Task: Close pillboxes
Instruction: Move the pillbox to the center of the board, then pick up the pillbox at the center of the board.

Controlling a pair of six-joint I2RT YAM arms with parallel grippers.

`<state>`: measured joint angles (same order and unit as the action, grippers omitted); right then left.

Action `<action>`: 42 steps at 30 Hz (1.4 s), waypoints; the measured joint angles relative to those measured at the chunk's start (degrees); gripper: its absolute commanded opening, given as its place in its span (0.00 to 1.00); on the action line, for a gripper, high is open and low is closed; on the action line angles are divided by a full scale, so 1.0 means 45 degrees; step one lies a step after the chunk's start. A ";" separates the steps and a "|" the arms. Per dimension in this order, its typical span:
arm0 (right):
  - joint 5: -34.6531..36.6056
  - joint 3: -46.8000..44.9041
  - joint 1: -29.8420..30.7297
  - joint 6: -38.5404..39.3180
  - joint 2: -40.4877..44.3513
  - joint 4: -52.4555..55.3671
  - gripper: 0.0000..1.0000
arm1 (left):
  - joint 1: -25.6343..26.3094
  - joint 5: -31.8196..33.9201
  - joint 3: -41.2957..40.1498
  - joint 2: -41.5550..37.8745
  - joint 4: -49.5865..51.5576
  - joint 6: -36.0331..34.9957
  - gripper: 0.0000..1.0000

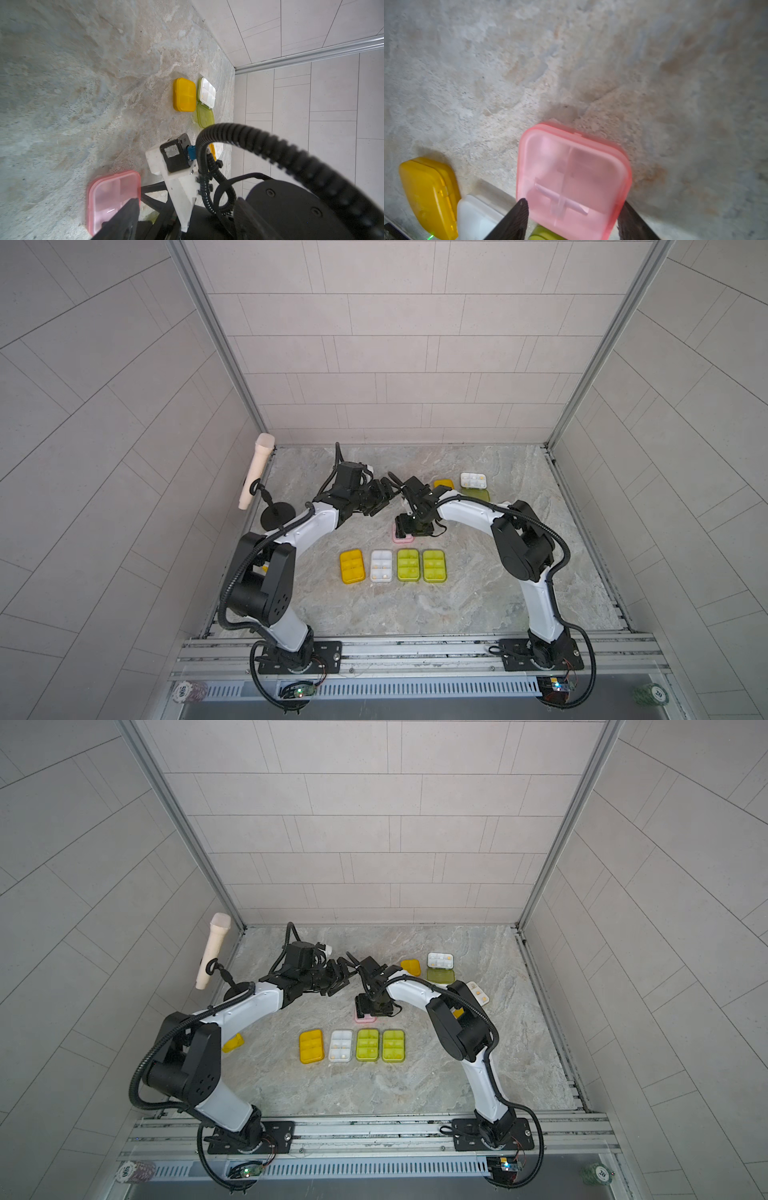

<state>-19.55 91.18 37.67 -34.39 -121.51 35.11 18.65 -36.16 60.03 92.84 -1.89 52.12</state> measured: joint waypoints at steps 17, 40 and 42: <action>-0.0078 0.0447 -0.0112 -0.0039 0.0155 0.0520 0.83 | -0.0495 -0.0019 -0.0155 -0.0015 -0.0316 0.0233 0.76; 0.4129 0.6139 -0.3609 0.3628 -0.1875 0.3376 0.99 | -0.0520 -0.0665 -0.0447 -0.0068 -0.1753 0.0821 0.76; 0.4104 0.6557 -0.3769 0.3779 -0.2395 0.3585 0.99 | -0.0471 -0.0743 -0.0452 -0.0063 -0.1865 0.0889 0.76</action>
<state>-1.08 120.68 20.71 -17.39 -132.29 51.24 16.53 -39.51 58.00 92.55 -10.28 56.12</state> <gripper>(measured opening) 0.994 0.763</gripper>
